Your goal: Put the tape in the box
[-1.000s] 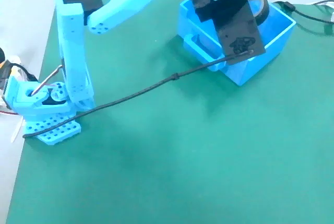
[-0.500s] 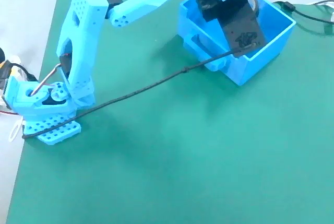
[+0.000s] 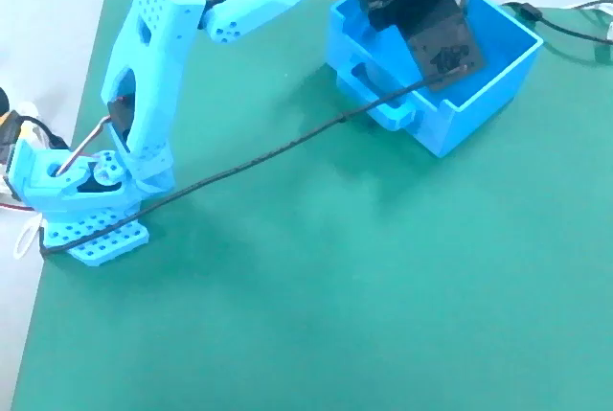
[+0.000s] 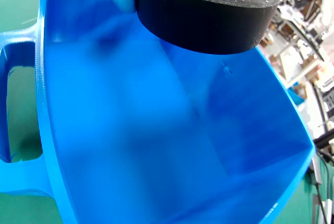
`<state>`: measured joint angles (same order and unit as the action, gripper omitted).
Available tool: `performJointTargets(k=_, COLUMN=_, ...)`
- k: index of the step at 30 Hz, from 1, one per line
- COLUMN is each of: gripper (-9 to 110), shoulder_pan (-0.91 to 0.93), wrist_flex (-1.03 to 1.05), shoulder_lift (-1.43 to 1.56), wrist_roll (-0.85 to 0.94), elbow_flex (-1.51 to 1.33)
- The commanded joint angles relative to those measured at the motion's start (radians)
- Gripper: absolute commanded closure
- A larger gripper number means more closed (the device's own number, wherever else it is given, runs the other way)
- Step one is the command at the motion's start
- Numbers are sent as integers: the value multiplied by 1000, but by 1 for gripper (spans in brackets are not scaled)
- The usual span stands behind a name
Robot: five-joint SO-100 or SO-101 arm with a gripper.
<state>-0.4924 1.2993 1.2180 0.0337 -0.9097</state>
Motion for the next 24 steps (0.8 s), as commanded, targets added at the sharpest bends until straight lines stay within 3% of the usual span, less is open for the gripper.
performJointTargets(k=1, gripper=102, shoulder_pan=-20, wrist_flex=-35, shoulder_lift=25, wrist_roll=3, elbow_flex=106)
performJointTargets(k=16, gripper=101, shoulder_pan=-21, wrist_flex=-35, shoulder_lift=28, wrist_roll=3, elbow_flex=107)
performJointTargets(k=20, gripper=86, shoulder_pan=-20, wrist_flex=-35, shoulder_lift=29, wrist_roll=3, elbow_flex=107)
performJointTargets(k=24, gripper=79, shoulder_pan=-18, wrist_flex=-35, shoulder_lift=29, wrist_roll=2, elbow_flex=107)
